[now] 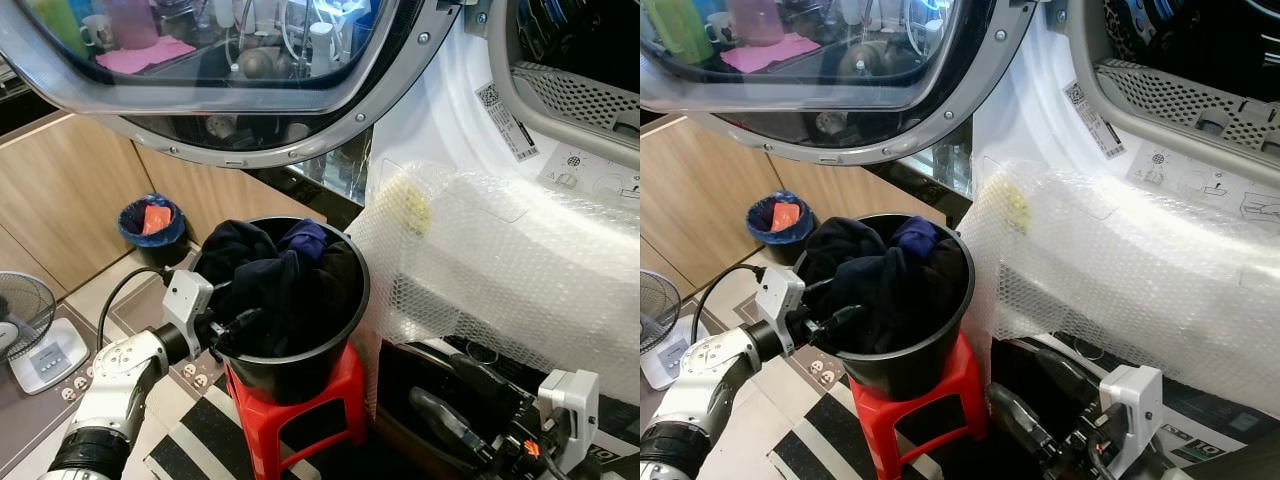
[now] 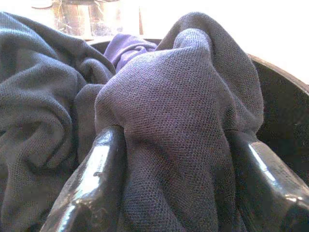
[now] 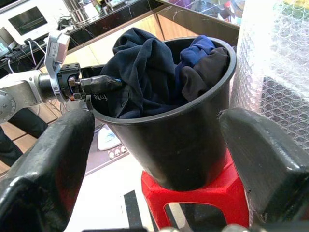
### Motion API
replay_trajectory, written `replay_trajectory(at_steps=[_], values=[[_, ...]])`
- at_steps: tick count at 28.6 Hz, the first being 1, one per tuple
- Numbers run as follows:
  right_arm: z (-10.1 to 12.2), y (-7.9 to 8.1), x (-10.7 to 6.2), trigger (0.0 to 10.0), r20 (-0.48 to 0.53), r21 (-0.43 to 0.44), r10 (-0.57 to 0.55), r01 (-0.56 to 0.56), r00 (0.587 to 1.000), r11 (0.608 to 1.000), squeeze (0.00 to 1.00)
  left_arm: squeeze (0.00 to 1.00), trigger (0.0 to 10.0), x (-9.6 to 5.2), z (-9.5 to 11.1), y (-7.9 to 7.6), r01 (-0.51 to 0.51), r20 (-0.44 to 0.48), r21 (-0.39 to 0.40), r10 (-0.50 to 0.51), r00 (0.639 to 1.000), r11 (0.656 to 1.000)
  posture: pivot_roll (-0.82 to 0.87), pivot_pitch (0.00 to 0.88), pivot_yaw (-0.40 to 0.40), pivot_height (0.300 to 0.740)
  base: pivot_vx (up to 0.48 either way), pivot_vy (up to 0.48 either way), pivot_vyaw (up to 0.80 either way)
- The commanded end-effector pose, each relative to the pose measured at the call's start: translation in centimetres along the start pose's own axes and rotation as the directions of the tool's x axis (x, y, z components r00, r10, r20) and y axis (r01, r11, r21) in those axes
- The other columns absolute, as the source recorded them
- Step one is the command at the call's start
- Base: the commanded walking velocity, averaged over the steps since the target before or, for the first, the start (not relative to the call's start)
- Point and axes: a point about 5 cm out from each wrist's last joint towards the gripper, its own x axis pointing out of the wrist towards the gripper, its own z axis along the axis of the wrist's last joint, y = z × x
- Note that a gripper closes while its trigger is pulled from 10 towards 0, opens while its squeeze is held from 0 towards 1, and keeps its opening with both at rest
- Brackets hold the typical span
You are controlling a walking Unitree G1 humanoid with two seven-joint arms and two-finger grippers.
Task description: Clothes washing
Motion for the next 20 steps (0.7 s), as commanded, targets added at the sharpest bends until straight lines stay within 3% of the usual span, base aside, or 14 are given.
replay_trajectory(at_steps=[1,20], values=[[0.42,0.17,-0.07,10.0,0.007,-0.010,0.003,-0.003,1.000,1.000,0.00,0.00,0.0,-0.71,-0.28,0.19,0.007,-0.020,0.001,-0.006,1.000,1.000,-0.12,0.200,0.006,0.740,0.000,0.000,0.00],[0.25,-0.36,0.72,10.0,0.012,-0.011,0.014,-0.014,1.000,1.000,0.00,0.00,0.0,-1.38,0.01,-0.31,0.013,-0.011,0.020,-0.013,1.000,1.000,-0.08,0.178,0.006,0.740,0.000,0.000,0.00]])
